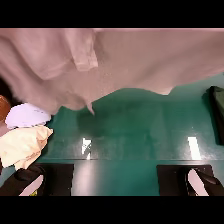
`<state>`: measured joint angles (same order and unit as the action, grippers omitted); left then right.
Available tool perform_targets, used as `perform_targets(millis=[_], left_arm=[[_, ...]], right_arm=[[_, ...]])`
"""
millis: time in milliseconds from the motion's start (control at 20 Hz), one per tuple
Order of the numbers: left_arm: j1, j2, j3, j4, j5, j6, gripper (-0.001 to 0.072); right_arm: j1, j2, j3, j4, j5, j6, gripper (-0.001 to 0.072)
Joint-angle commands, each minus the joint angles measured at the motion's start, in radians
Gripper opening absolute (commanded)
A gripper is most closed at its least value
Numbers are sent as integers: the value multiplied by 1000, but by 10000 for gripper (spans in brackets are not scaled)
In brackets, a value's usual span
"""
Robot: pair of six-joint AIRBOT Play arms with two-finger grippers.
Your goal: Fold the shirts.
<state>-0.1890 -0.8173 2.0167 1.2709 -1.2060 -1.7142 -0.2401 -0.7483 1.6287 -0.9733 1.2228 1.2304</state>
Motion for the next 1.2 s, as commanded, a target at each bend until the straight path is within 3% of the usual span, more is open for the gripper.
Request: perform_targets(millis=[0, 250, 400, 700, 950, 1150], left_arm=[[1, 0, 144, -18, -12, 8, 21], [1, -11, -56, -6, -29, 53, 22], [1, -84, -264, 18, -56, 77, 22], [1, -452, -501, 23, -30, 160, 22], [1, -737, -468, 23, 288, 196, 22], [1, -803, -422, 23, 439, 196, 23]], right_arm=[[-1, 27, 171, -156, 41, 69, 13], [0, -188, 410, -198, 346, 114, 12], [23, -347, 369, -200, 439, 124, 12], [146, -703, 117, -264, 417, 124, 12], [193, -970, 171, -306, 259, 124, 12], [193, -1068, 335, -312, 219, 124, 12]])
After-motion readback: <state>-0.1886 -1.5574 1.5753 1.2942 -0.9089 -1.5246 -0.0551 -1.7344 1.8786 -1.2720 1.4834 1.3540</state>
